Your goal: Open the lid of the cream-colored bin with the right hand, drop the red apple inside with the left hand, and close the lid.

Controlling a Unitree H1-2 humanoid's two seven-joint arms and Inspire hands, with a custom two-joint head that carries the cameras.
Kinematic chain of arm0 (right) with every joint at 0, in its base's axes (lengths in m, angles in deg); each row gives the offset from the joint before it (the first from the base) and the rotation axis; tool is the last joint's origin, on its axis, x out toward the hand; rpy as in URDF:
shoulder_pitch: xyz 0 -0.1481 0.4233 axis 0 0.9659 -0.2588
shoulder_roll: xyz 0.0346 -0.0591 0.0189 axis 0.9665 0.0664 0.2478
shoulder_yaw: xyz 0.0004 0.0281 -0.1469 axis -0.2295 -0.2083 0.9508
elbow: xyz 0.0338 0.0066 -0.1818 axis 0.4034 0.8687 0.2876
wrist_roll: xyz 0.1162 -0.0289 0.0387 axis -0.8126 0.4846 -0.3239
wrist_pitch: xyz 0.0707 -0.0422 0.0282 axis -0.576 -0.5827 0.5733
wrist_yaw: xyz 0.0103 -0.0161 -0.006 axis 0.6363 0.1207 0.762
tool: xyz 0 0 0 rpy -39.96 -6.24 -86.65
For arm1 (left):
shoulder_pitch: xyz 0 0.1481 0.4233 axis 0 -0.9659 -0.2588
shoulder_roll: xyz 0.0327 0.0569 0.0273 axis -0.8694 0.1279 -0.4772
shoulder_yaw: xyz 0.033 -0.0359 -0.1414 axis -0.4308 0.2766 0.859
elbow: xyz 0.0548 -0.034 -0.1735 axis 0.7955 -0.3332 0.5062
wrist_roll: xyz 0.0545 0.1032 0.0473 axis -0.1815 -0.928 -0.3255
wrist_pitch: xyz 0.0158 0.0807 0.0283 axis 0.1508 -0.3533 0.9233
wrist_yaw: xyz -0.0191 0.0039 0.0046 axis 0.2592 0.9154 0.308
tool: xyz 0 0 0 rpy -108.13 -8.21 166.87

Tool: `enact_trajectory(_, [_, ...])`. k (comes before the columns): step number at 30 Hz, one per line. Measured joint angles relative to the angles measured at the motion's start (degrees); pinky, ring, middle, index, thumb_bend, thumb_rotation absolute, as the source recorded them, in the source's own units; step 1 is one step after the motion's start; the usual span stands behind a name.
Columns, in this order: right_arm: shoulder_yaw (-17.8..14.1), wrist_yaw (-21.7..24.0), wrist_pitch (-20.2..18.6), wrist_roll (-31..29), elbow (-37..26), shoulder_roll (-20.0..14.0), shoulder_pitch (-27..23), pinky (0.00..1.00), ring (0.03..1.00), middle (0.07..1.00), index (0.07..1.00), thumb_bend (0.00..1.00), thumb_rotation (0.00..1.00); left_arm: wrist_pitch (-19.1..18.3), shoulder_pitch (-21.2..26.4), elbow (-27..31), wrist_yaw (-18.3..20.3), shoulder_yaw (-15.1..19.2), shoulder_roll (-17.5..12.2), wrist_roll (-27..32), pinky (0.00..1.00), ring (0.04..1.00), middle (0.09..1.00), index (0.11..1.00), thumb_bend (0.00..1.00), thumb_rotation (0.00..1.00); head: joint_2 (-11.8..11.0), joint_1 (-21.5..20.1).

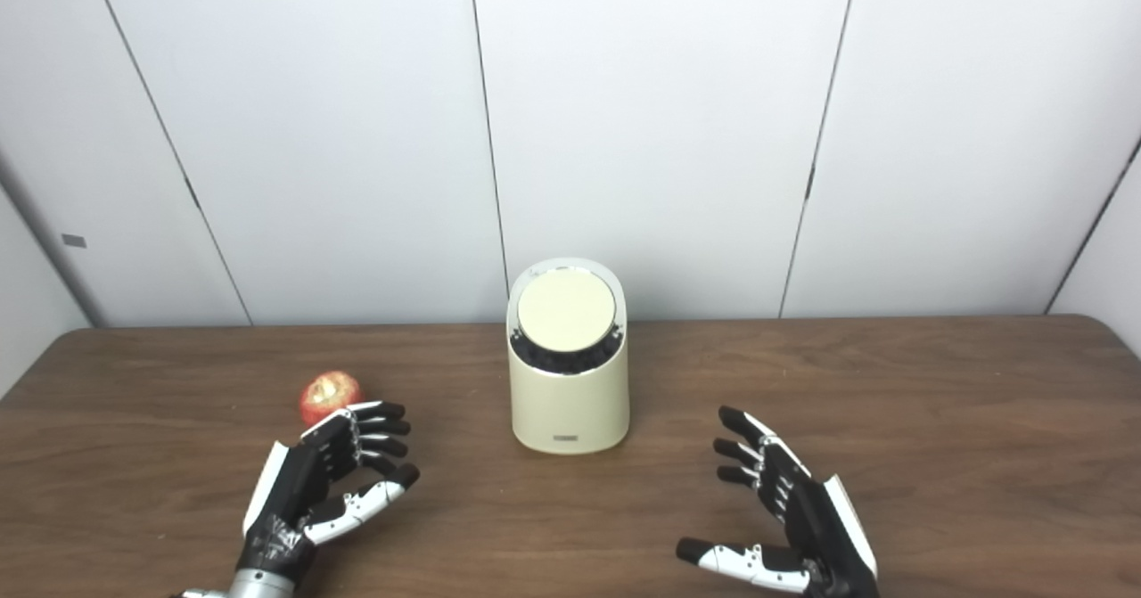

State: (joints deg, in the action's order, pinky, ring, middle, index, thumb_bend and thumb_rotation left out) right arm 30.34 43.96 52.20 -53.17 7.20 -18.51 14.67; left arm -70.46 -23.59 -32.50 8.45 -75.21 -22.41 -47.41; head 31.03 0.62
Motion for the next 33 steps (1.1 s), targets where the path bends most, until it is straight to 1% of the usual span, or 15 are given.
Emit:
enact_trajectory(5, [0.02,0.00,0.00,-0.12,0.01,0.01,0.00,0.75,0.829,0.890,0.846,0.74,0.13,0.00,0.00,0.00,0.00,-0.01,0.00,0.02,0.51,0.598,0.666,0.704,0.64,0.11,0.00,0.00])
enact_trajectory(8, [0.06,0.00,0.00,-0.13,0.01,0.01,0.00,0.75,0.828,0.886,0.845,0.75,0.13,0.02,0.00,-0.02,0.03,-0.03,0.00,0.02,0.51,0.600,0.667,0.706,0.62,0.09,-0.09,0.00])
enact_trajectory(15, [0.13,0.00,0.00,-0.16,0.08,0.01,-0.01,0.75,0.841,0.907,0.846,0.75,0.14,0.18,0.08,-0.18,0.06,-0.04,0.00,0.03,0.51,0.604,0.667,0.705,0.64,0.13,-0.35,0.00])
enact_trajectory(16, [0.16,0.00,0.00,-0.17,0.14,0.03,-0.03,0.75,0.835,0.905,0.847,0.75,0.15,0.37,0.12,-0.26,0.07,-0.03,0.00,0.05,0.51,0.603,0.667,0.704,0.64,0.13,-0.70,0.26])
enact_trajectory(17, [0.20,0.00,0.07,-0.16,0.30,0.10,-0.12,0.75,0.827,0.897,0.847,0.75,0.18,0.59,0.20,-0.39,0.09,-0.02,0.00,0.12,0.51,0.602,0.667,0.703,0.64,0.12,-1.05,0.26])
enact_trajectory(18, [0.25,-0.04,0.11,-0.01,0.71,0.27,-0.40,0.75,0.828,0.888,0.850,0.74,0.24,0.87,0.31,-0.60,0.11,0.00,-0.01,0.18,0.51,0.602,0.667,0.703,0.63,0.10,-1.23,0.18])
enact_trajectory(21, [0.57,-1.29,0.08,1.92,1.74,1.30,-1.76,0.70,0.800,0.864,0.853,0.73,0.34,1.86,0.80,-1.28,0.15,0.03,-0.03,0.23,0.51,0.600,0.664,0.705,0.62,0.09,-1.49,-0.26])
enact_trajectory(22, [0.78,-2.04,-0.02,2.96,1.69,1.81,-2.55,0.69,0.788,0.861,0.852,0.72,0.35,2.06,0.96,-1.50,0.15,0.05,-0.04,0.25,0.52,0.604,0.665,0.705,0.63,0.09,-1.76,-0.35])
enact_trajectory(23, [1.04,-2.49,-0.30,4.14,1.60,2.22,-3.60,0.68,0.783,0.861,0.850,0.71,0.33,2.07,1.03,-1.63,0.15,0.10,-0.06,0.25,0.52,0.607,0.666,0.706,0.63,0.10,-2.02,-0.26])
enact_trajectory(25, [1.80,-2.75,-1.69,6.32,0.75,2.35,-6.40,0.68,0.794,0.866,0.857,0.71,0.32,2.07,1.32,-1.92,0.19,0.10,-0.09,0.26,0.52,0.609,0.667,0.706,0.64,0.11,-2.02,-0.26])
enact_trajectory(26, [2.02,-2.81,-2.56,7.15,-0.10,2.28,-7.84,0.67,0.793,0.862,0.860,0.72,0.32,2.09,1.45,-2.08,0.21,0.09,-0.07,0.33,0.52,0.608,0.667,0.703,0.64,0.12,-2.20,-0.26])
enact_trajectory(27, [2.15,-3.22,-3.30,8.79,-0.69,2.25,-9.58,0.66,0.794,0.858,0.885,0.75,0.33,2.14,1.57,-2.24,0.25,0.09,-0.05,0.59,0.52,0.610,0.667,0.702,0.64,0.12,-2.20,-0.26])
enact_trajectory(30, [2.07,-5.08,-7.34,13.38,-0.69,2.26,-15.11,0.67,0.810,0.869,0.938,0.81,0.36,2.53,1.74,-2.49,0.27,0.03,-0.05,0.69,0.52,0.610,0.668,0.702,0.64,0.12,-2.37,-0.26])
enact_trajectory(33, [1.99,-6.50,-11.61,16.50,-0.44,2.26,-18.82,0.69,0.828,0.878,0.965,0.82,0.36,3.66,2.18,-2.96,0.26,-0.18,-0.02,0.69,0.52,0.612,0.670,0.702,0.64,0.12,-2.29,-0.09])
